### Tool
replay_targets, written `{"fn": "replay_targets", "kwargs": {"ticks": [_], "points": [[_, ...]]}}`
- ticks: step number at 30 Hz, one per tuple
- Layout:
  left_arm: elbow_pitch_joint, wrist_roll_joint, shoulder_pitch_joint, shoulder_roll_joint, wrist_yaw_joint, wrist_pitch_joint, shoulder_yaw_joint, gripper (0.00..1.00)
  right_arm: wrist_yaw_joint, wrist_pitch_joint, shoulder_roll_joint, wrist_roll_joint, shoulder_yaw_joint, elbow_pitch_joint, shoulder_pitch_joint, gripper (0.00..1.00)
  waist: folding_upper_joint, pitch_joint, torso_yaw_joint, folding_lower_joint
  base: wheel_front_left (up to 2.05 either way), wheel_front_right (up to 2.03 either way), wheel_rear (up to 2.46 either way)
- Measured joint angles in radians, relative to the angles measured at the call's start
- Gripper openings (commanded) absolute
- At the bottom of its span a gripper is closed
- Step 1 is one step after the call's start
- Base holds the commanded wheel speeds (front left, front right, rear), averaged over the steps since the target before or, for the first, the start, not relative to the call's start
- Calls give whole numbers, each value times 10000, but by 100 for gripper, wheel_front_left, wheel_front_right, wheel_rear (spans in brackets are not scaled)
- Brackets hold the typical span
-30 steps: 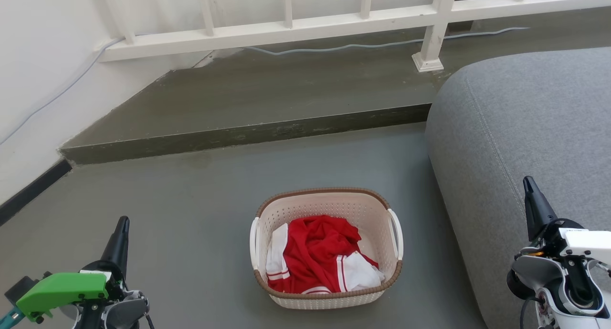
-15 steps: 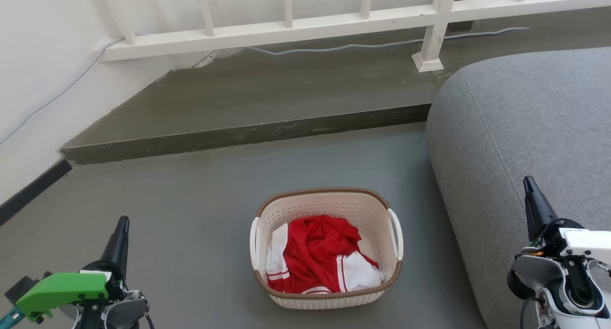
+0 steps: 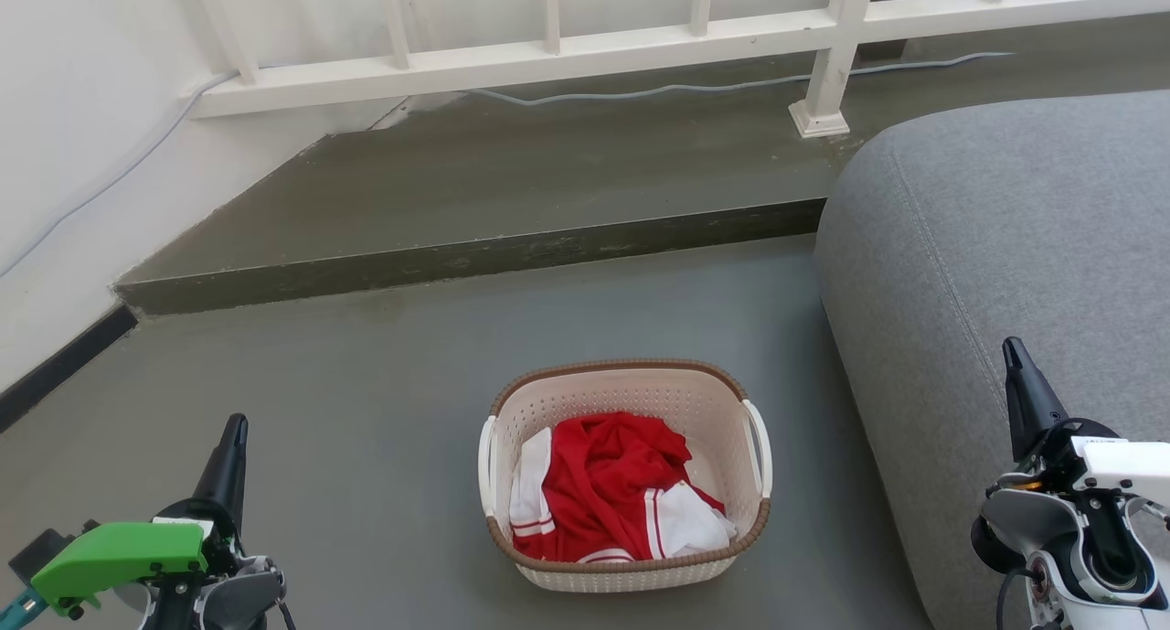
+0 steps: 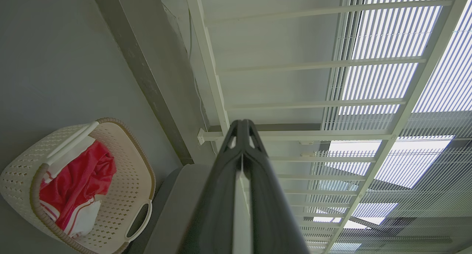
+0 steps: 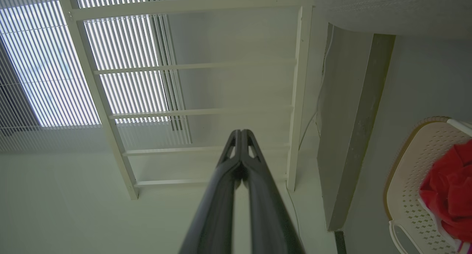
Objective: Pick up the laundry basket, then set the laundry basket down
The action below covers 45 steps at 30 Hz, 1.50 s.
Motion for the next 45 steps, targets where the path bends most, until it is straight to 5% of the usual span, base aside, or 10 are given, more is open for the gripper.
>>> {"fn": "replay_targets", "kwargs": {"ticks": [45], "points": [[-2, 0, 0, -6, 0, 8, 10, 0, 0, 0, 10, -2, -33, -6, 0, 0, 0, 0, 0, 0, 0, 0, 0]]}}
